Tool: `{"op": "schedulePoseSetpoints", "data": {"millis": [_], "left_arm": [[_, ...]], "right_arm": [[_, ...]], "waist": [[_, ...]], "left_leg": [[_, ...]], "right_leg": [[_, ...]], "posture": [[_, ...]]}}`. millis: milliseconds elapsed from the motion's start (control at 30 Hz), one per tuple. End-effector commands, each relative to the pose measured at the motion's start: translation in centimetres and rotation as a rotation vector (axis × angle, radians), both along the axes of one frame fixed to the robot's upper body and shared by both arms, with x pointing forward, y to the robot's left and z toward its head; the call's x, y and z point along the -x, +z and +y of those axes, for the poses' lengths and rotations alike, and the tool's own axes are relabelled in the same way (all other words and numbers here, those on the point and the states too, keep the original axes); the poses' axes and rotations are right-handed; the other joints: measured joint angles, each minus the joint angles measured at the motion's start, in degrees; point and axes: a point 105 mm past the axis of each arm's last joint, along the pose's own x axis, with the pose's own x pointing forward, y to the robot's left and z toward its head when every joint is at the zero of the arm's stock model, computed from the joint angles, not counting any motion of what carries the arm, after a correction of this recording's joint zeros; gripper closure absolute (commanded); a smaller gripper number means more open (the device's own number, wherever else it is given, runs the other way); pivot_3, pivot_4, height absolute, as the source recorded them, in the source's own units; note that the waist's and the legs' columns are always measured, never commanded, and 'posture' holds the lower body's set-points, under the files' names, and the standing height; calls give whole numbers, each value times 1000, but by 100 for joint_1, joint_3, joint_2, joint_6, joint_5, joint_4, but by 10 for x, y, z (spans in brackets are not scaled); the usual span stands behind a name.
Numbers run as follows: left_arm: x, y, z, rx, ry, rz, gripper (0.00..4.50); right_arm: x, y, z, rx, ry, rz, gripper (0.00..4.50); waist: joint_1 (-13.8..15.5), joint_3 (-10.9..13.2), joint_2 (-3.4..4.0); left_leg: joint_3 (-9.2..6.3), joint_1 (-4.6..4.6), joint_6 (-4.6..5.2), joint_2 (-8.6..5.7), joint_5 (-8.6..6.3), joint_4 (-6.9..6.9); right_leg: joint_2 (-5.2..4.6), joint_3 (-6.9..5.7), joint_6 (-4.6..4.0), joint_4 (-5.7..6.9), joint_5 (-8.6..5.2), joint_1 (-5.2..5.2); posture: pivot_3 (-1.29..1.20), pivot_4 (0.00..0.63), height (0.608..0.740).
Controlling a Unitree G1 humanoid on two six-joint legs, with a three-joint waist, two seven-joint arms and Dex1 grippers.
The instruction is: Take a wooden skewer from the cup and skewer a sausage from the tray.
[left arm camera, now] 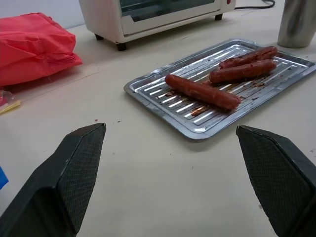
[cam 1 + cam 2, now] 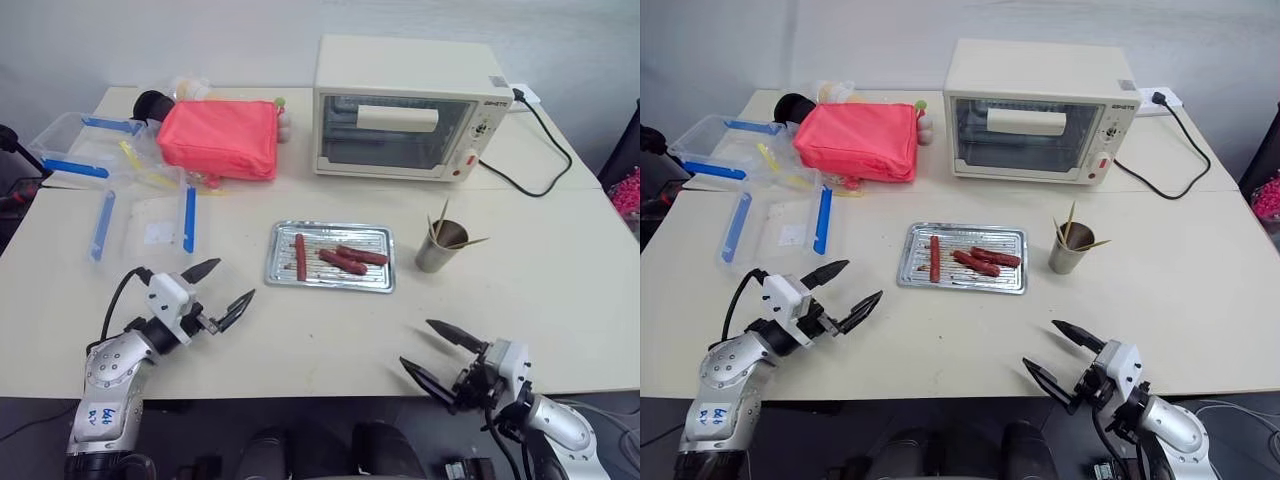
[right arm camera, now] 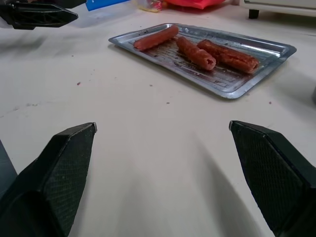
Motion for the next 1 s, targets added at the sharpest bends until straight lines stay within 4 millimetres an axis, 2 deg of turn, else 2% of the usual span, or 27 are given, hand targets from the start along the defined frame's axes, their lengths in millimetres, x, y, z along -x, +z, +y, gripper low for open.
{"op": "schedulePoseSetpoints", "data": {"millis": [33, 167, 267, 400, 467, 533, 600, 667, 800, 900, 1000], "left_arm": [[4, 4, -3, -34, -15, -28, 14], [7, 7, -5, 0, -47, -8, 14], [13, 13, -6, 10, -122, 27, 14], [21, 34, -3, 28, -219, 40, 14], [29, 41, -9, -8, -316, 60, 14], [35, 45, -15, -20, -397, 85, 14], [38, 48, -19, -11, -458, 109, 14], [34, 52, -26, -8, -515, 114, 14], [29, 59, -38, -10, -605, 121, 14], [27, 60, -45, -12, -629, 111, 14], [26, 58, -50, -5, -632, 105, 14]], "right_arm": [[-3, 7, -5, -6, -10, -43, 0], [-6, 10, -11, -4, -21, -57, 0], [-5, 19, -26, 5, -58, -74, 0], [8, 35, -67, 72, -173, -91, 0], [19, 40, -100, 133, -250, -68, 0], [26, 45, -121, 201, -281, -61, 0], [28, 52, -134, 230, -290, -55, 0], [23, 63, -144, 253, -270, -35, 0], [1, 103, -135, 278, -112, 13, 0], [-23, 133, -111, 294, 21, 76, 0], [-44, 151, -89, 306, 88, 148, 0]], "waist": [[0, 0, 0], [3, 0, 0], [5, 0, 0], [15, 0, 1], [20, 0, 1], [14, 0, 1], [5, 2, 2], [-4, 2, 4], [-49, 1, 28], [-82, 0, 34], [-78, 4, 29]], "left_leg": [[0, 0, 0, 0, 0, 0], [-1, 0, 0, 2, 0, -1], [-1, 0, 0, -1, 0, 1], [-3, 0, 0, -2, 0, -1], [-6, 0, 1, -1, 0, 0], [-6, 2, 1, -2, 0, 0], [-2, 29, 4, -2, -2, -8], [-1, 97, 5, -1, -5, -43], [17, 109, 3, -1, -3, -59], [21, 112, -1, 4, -1, -64], [14, 104, -5, 11, 2, -63]], "right_leg": [[0, 0, 0, 0, 0, 0], [1, -1, 0, 0, 0, -1], [-3, 0, 0, 0, 0, 0], [-6, 0, 0, -3, 0, 3], [-5, -2, 0, -4, 0, 6], [-4, -1, 0, -8, 0, 10], [-3, 0, 0, -15, 0, 35], [-1, 1, -2, -38, -1, 95], [1, 21, -2, -33, -1, 90], [6, 22, -2, -33, -2, 86], [14, 16, -3, -37, -2, 82]], "posture": [[0, 150, 740], [0, 150, 740], [0, 150, 740], [0, 150, 740], [0, 150, 740], [0, 150, 740], [0, 150, 740], [0, 150, 740], [0, 150, 740], [0, 150, 740], [0, 150, 740]]}}
